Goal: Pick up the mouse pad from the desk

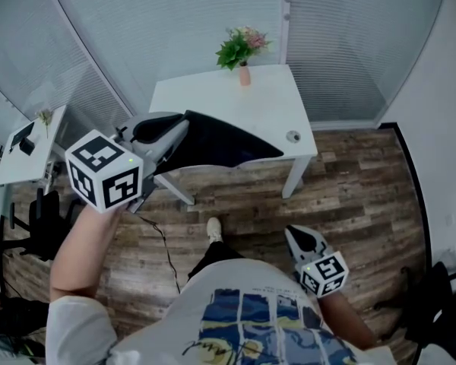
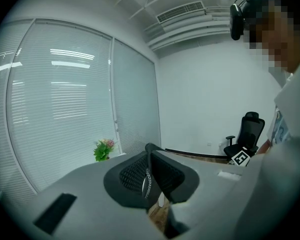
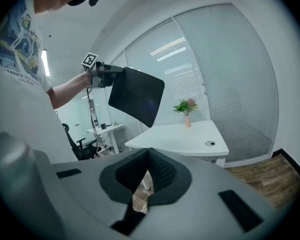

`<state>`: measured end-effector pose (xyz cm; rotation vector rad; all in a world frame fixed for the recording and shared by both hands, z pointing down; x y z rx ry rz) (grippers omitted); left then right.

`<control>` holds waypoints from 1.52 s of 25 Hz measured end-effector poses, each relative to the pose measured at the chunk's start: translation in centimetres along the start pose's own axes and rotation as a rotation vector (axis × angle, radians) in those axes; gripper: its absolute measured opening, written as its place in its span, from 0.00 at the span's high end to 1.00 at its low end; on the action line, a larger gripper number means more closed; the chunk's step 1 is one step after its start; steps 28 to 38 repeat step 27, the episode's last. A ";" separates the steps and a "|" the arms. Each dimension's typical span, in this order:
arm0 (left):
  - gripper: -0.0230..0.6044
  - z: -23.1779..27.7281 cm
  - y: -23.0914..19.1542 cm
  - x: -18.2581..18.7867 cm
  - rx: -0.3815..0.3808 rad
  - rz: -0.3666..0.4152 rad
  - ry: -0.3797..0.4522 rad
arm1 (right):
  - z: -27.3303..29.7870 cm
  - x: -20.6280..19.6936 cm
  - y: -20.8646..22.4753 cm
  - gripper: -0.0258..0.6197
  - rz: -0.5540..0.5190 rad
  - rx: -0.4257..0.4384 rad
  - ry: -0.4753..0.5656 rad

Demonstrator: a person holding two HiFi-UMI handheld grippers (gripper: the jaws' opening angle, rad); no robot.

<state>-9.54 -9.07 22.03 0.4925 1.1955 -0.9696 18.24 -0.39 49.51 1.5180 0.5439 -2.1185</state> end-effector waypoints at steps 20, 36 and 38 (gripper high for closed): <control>0.92 -0.5 1.2 0.2 -0.014 -0.003 -0.008 | 0.0 -0.2 -0.3 0.96 -0.005 0.003 -0.011; 0.92 0.3 1.1 0.4 -0.021 -0.006 -0.008 | 0.6 0.0 0.4 0.96 -0.007 0.009 -0.014; 0.92 0.3 1.1 0.4 -0.021 -0.006 -0.008 | 0.6 0.0 0.4 0.96 -0.007 0.009 -0.014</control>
Point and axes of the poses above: the fingertips, and each gripper's own axes: z forward along the fingers, y to its right, x out of its top, the point moved 4 cm from there along -z, backward along the fingers, and after that the axes turned 15 degrees about -z, right-handed, at the moved point
